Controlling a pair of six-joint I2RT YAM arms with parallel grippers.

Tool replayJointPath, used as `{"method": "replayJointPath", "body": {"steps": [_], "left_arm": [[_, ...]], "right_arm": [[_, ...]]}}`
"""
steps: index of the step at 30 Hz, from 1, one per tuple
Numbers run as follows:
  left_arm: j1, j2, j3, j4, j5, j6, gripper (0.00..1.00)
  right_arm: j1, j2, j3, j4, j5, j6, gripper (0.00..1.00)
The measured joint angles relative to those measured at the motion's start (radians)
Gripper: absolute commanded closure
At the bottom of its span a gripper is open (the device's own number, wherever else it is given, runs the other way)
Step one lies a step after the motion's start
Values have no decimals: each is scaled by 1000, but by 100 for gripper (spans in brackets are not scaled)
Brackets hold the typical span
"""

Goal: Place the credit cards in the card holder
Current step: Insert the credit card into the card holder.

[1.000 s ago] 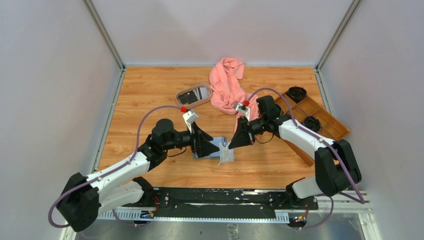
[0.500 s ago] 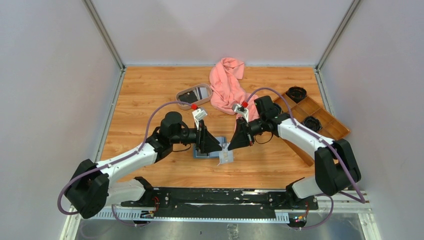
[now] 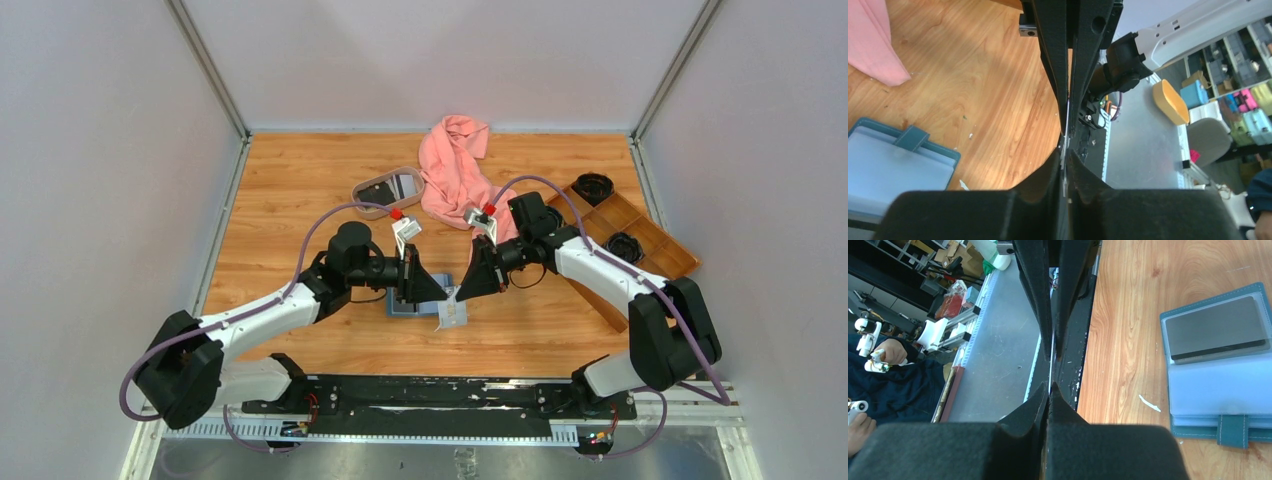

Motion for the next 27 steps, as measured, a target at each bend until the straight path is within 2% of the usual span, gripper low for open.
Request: {"method": "replayJointPath", "body": {"steps": [2, 3, 4, 5, 6, 7, 9, 15, 19, 22, 27], "left_arm": [[-5, 4, 0, 0, 4, -4, 100], [-7, 4, 0, 0, 6, -5, 100], [-8, 4, 0, 0, 7, -5, 100], [-8, 3, 0, 0, 7, -4, 100], [-9, 2, 0, 0, 6, -3, 100], [-9, 0, 0, -1, 3, -1, 100], [-9, -11, -3, 0, -5, 7, 100], [8, -68, -73, 0, -20, 38, 100], [83, -133, -161, -3, -61, 30, 100], [148, -193, -222, 6, -106, 3, 100], [246, -202, -295, 151, -117, -82, 100]], "right_arm": [[0, 0, 0, -1, 3, 0, 100], [0, 0, 0, -2, 5, 0, 96], [0, 1, 0, -3, 6, 0, 85], [1, 1, 0, -3, 7, -1, 62], [2, 2, 0, -4, 8, -1, 47], [2, 2, 0, -7, 12, 1, 37], [5, 2, 4, -15, 28, -15, 29], [5, -17, 63, -144, 167, -161, 25], [-19, -86, 65, -208, 293, -252, 27], [-47, -111, 65, -220, 333, -279, 29], [-55, -94, 63, -208, 339, -266, 31]]}}
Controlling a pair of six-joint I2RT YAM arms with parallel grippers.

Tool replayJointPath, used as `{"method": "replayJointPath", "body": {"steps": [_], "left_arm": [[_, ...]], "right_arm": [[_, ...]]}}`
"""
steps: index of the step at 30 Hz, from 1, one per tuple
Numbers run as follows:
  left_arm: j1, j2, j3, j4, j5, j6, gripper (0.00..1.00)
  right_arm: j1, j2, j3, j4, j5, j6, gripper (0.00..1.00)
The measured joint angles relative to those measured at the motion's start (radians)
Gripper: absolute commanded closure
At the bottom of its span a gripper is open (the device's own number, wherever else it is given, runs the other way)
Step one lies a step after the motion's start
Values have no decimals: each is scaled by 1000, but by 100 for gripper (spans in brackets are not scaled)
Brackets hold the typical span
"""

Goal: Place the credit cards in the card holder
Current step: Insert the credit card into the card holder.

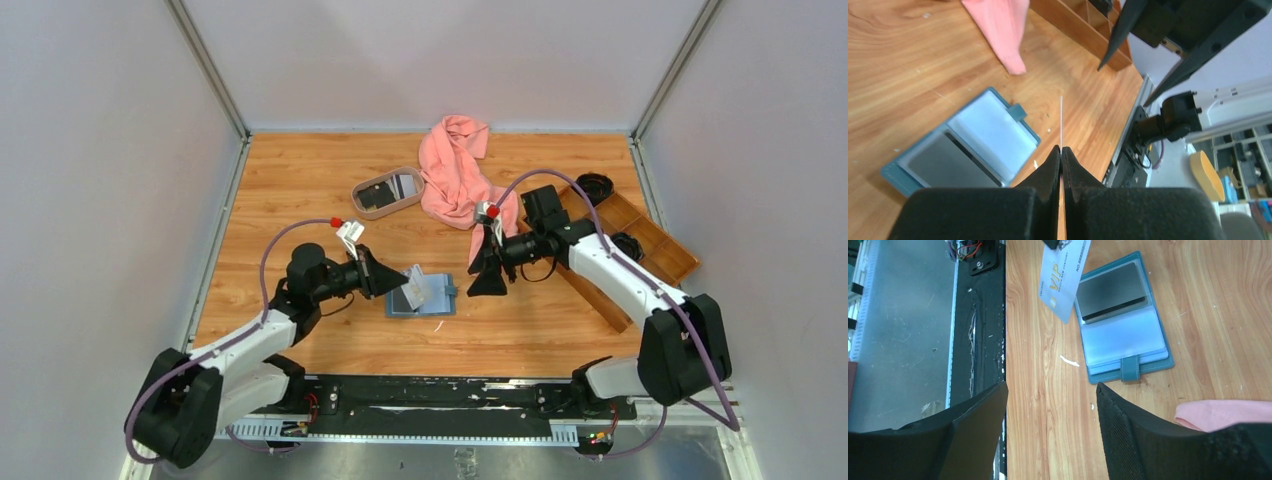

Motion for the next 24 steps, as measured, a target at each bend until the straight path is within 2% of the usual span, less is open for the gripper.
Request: {"method": "replayJointPath", "body": {"steps": [2, 7, 10, 13, 16, 20, 24], "left_arm": [[38, 49, -12, 87, 18, -36, 100], [148, 282, -83, 421, 85, -187, 100], [160, 367, -100, 499, 101, -223, 100], [161, 370, -95, 475, 106, -204, 100], [163, 325, -70, 355, 89, -132, 100], [165, 289, -45, 238, 72, -47, 100], [174, 359, -16, 177, 83, 2, 100]], "right_arm": [[0, 22, 0, 19, -5, 26, 33], [8, 87, -13, 107, -10, 133, 42], [30, 136, -13, 161, 0, 211, 52], [63, 191, -11, 188, 19, 272, 62], [94, 261, 1, 202, 42, 322, 69], [120, 368, 34, 211, 54, 379, 74], [129, 463, 74, 212, 53, 414, 74]]}}
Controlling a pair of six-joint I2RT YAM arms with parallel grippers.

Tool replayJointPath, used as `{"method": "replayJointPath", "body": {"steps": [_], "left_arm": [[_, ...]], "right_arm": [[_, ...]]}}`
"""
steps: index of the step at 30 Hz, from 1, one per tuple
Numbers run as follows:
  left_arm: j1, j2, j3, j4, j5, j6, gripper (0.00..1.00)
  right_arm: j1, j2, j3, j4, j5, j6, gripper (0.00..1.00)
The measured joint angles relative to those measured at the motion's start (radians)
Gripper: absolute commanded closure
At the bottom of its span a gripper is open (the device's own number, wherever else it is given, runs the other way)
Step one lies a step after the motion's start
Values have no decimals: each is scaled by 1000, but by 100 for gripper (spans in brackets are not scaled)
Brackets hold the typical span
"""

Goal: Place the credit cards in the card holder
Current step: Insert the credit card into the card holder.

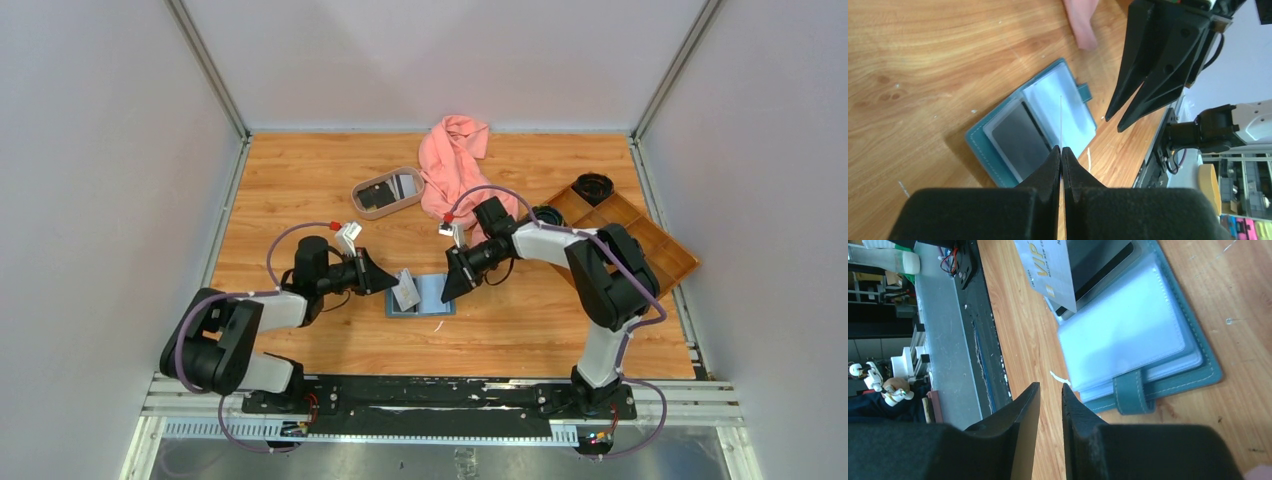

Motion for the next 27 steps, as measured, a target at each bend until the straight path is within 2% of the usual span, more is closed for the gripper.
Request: {"method": "replayJointPath", "body": {"steps": [7, 15, 27], "left_arm": [[3, 67, 38, -39, 20, 23, 100], [3, 127, 62, -43, 42, 30, 100], [9, 146, 71, -43, 58, 5, 100]], "right_arm": [[11, 91, 47, -6, 5, 19, 75], [11, 86, 102, -90, 45, -71, 68], [15, 107, 112, -161, 110, -148, 69]]}}
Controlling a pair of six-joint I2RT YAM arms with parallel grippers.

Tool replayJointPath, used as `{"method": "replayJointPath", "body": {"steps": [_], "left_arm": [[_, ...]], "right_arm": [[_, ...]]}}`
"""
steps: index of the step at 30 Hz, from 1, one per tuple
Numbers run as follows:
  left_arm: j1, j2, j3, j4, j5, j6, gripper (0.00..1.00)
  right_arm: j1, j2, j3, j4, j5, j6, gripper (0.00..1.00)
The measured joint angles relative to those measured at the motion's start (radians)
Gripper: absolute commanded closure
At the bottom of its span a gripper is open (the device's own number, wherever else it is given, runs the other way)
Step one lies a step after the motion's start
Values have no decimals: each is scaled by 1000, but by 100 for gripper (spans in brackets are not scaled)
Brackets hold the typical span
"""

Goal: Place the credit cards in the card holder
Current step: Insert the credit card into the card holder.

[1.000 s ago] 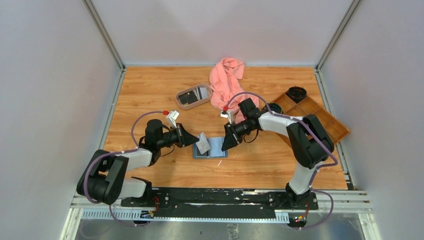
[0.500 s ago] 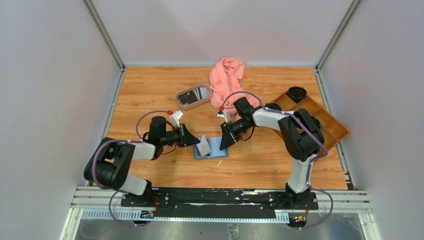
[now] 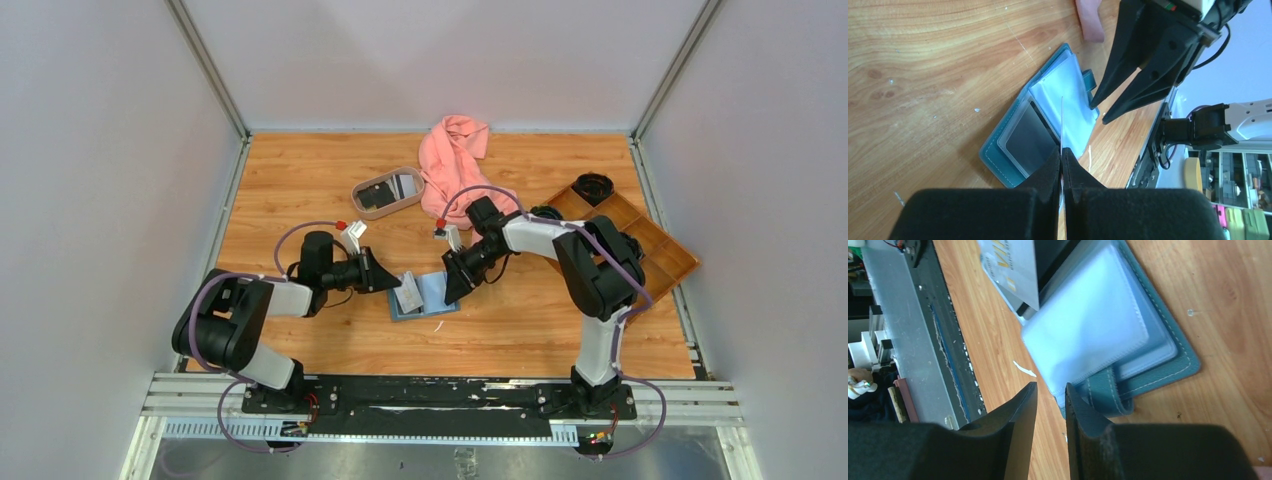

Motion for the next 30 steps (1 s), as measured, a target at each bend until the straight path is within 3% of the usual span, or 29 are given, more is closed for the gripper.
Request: {"method": "replayJointPath", "body": {"steps": [8, 17, 24, 30], "left_arm": [[1, 19, -51, 208, 20, -163, 100], [1, 228, -105, 502, 22, -323, 100], [4, 223, -115, 545, 20, -343, 100], [9, 112, -114, 424, 7, -278, 100]], "right_arm": [[5, 16, 9, -14, 29, 0, 69], [8, 8, 17, -49, 11, -59, 66], [8, -9, 24, -68, 10, -90, 66], [8, -4, 30, -80, 33, -95, 66]]}}
